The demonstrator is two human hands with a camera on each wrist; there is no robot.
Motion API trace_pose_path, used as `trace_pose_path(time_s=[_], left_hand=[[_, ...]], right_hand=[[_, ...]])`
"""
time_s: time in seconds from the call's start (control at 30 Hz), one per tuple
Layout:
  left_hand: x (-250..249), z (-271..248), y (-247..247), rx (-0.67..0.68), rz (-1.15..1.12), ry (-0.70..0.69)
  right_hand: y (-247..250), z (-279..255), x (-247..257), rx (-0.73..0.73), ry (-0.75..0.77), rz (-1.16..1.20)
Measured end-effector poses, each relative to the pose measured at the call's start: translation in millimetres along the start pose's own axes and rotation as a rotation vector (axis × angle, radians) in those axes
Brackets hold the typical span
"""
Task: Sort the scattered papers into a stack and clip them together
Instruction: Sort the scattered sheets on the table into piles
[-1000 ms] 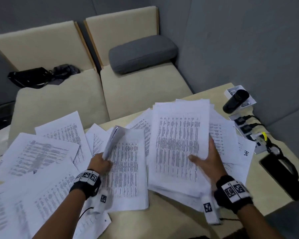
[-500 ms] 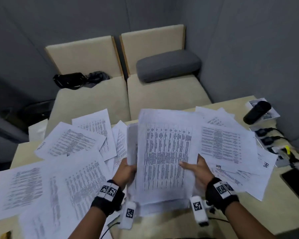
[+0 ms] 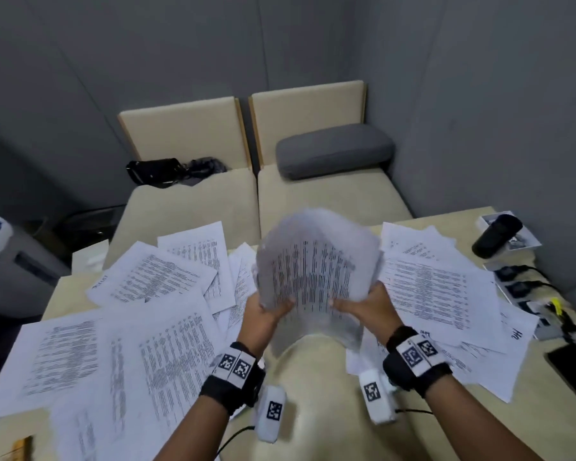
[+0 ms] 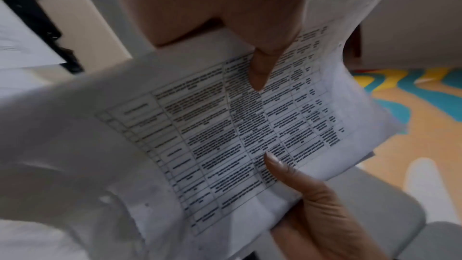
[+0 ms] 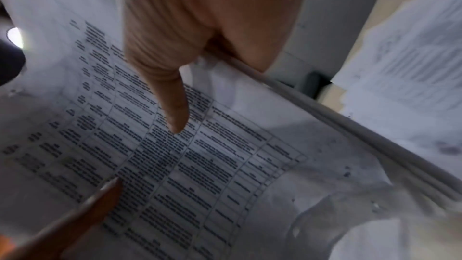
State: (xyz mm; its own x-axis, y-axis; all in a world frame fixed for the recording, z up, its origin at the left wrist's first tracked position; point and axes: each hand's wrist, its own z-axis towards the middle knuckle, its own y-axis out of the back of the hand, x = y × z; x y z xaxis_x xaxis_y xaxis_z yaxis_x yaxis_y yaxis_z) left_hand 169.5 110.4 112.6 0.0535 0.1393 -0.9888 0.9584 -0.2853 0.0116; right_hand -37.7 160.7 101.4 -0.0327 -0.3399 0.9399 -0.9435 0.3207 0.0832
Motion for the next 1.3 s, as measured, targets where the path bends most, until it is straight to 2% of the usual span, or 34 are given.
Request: trace_pose_path(time_s=[0.1, 0.3, 0.37, 0.5, 0.6, 0.7, 0.77, 0.83, 0.97, 1.07, 1.1, 1.17, 1.23, 1.3], left_hand=[[14.4, -9.8, 3.4, 0.017, 0.01, 0.075], [-8.6, -1.6, 8.6, -0.013, -0.075, -0.07], [-3.4, 3.6, 4.8, -0.015, -0.058, -0.052], [34.3, 7.1, -6.8, -0.111, 0.113, 0.053], [48.5, 8.9, -3.3, -0.261, 0.234, 0.095], [52.3, 17.6, 19.2, -0.301, 0.365, 0.139], [58.6, 27.2, 42.2, -0.324, 0.468, 0.214], [68.5, 34.5, 74.7, -0.36, 0.548, 0.348], [91.7, 37.0, 151.8, -0.413, 0.76, 0.613], [100.2, 37.8, 182.5, -0.389, 0.9, 0.702], [100.6, 39.0, 185.7, -0.391, 0.929, 0.695], [101.3, 46.4, 179.6, -0.487, 0.978, 0.64], [97.7, 60.1, 156.4, -0.576, 1.074, 0.484], [94.0, 78.3, 116.5, -0.511, 1.082, 0.312]], right_hand=[[0.3, -4.8, -14.5, 0.012, 0.036, -0.067], [13.0, -4.7, 11.5, -0.033, 0.179, 0.144], [10.1, 1.6, 5.4, 0.001, 0.153, 0.143], [-10.9, 13.5, -44.7, 0.008, -0.104, 0.087], [-14.2, 14.5, -56.6, -0.045, -0.07, -0.015], [0.3, 19.9, -60.4, 0.093, 0.015, -0.086], [18.8, 26.0, -69.1, 0.146, 0.014, -0.109], [44.8, 33.6, -80.5, 0.13, -0.032, -0.162], [110.5, 49.0, -94.1, 0.004, -0.127, -0.288], [160.8, 63.4, -98.8, -0.085, -0.153, -0.333], [175.4, 70.0, -99.1, -0.107, -0.149, -0.355], [199.4, 85.5, -98.0, -0.147, -0.143, -0.396], [216.7, 105.0, -96.9, -0.178, -0.131, -0.504], [226.7, 127.8, -94.6, -0.15, -0.131, -0.651]])
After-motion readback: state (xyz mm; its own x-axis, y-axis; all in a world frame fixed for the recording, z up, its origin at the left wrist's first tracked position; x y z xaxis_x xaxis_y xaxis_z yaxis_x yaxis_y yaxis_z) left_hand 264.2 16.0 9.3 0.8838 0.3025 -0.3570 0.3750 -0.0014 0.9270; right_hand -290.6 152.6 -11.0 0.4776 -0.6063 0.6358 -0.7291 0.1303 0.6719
